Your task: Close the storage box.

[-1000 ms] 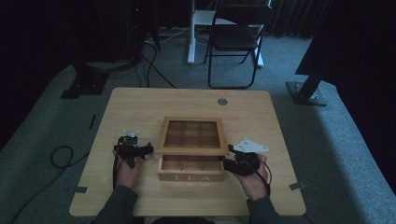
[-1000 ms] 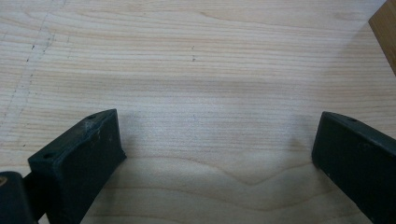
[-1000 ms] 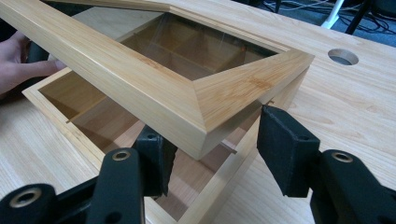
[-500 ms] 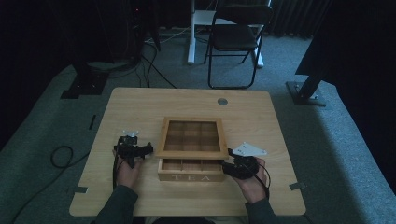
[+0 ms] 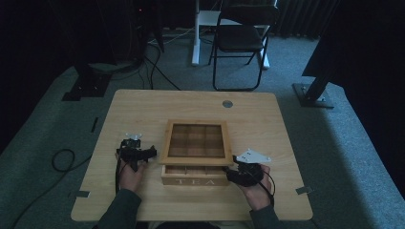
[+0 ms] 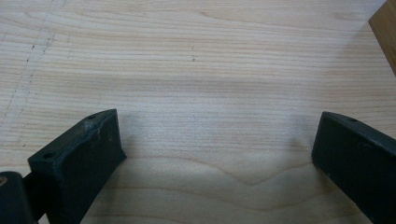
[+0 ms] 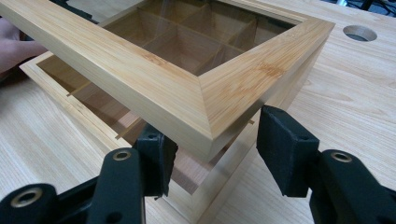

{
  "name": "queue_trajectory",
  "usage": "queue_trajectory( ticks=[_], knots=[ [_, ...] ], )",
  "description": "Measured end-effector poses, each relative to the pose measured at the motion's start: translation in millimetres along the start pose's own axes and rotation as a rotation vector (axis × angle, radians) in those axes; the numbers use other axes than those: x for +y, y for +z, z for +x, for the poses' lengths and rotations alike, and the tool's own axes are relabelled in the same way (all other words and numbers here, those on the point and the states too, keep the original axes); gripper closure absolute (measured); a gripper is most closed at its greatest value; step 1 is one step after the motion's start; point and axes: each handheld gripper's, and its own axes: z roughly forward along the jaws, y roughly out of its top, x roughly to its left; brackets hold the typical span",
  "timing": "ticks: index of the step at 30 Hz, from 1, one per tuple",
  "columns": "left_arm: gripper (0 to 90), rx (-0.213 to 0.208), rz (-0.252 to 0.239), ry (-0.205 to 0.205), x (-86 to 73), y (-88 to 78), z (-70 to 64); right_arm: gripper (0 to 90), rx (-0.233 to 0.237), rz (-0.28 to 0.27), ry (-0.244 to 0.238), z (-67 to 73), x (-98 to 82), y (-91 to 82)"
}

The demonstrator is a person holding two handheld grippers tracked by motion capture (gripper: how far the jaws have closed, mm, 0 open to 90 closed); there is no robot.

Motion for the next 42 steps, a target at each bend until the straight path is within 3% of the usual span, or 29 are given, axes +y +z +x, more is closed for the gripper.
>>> queue_trajectory(
  ticks=[35,42],
  knots=[
    [1.7,0.000,-0.002,-0.001,0.0,0.1,-0.1,47.4,0.035,0.062,0.004,4.8,-24.9,3.5],
    [1.7,0.001,-0.002,-0.001,0.0,0.1,-0.1,47.1,0.031,0.114,-0.039,11.5,-32.9,3.4]
  ],
)
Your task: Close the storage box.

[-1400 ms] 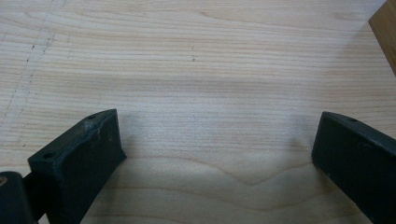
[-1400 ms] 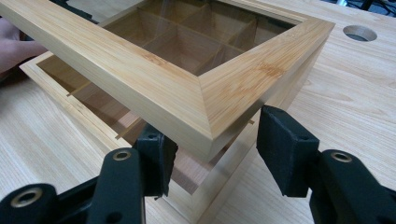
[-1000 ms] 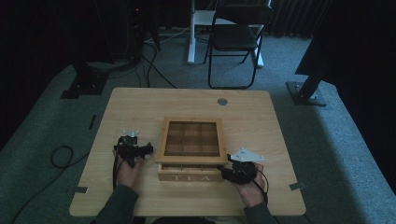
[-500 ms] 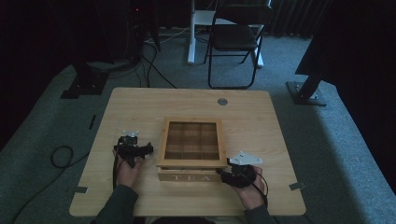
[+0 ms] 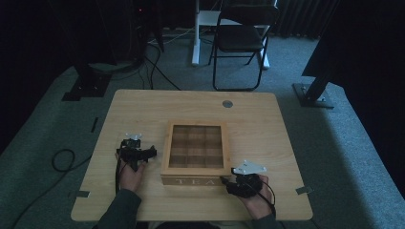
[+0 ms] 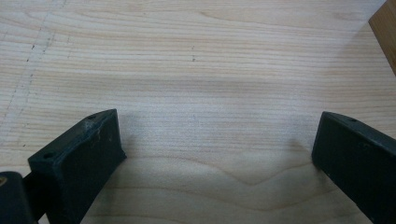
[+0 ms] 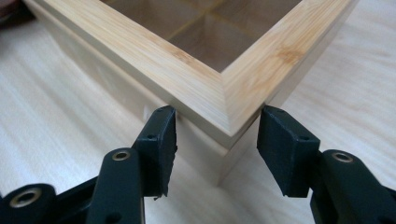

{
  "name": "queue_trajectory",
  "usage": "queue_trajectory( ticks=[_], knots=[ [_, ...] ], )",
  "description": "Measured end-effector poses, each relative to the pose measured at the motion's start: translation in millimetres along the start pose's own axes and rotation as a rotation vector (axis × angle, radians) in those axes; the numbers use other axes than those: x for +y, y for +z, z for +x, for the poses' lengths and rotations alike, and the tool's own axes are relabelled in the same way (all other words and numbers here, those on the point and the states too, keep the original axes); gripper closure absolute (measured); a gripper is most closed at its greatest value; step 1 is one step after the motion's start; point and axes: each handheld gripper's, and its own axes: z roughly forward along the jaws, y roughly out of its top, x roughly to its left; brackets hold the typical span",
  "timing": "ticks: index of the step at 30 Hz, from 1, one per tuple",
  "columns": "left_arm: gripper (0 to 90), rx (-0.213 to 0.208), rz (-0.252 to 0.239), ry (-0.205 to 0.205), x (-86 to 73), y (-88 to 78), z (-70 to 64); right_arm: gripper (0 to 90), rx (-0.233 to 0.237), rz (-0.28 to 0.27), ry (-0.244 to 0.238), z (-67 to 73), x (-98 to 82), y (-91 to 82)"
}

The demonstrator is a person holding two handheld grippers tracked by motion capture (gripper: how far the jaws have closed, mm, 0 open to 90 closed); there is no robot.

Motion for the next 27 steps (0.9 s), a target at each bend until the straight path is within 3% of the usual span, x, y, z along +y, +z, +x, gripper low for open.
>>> queue_trajectory(
  ticks=[3,10,18,27],
  knots=[
    [1.7,0.000,0.000,0.000,0.0,0.0,0.0,43.8,0.015,0.005,0.018,-0.7,-2.2,0.1],
    [1.7,0.000,0.002,0.002,0.0,-0.1,0.1,40.1,0.022,-0.096,0.056,-9.8,4.8,-17.9],
    [1.7,0.000,0.002,0.002,0.0,-0.1,0.1,40.3,-0.048,-0.174,0.095,-32.0,18.2,-30.2],
    [1.7,0.000,0.002,0.002,0.0,-0.1,0.2,41.0,-0.133,-0.218,0.123,-56.9,31.6,-41.4]
  ],
)
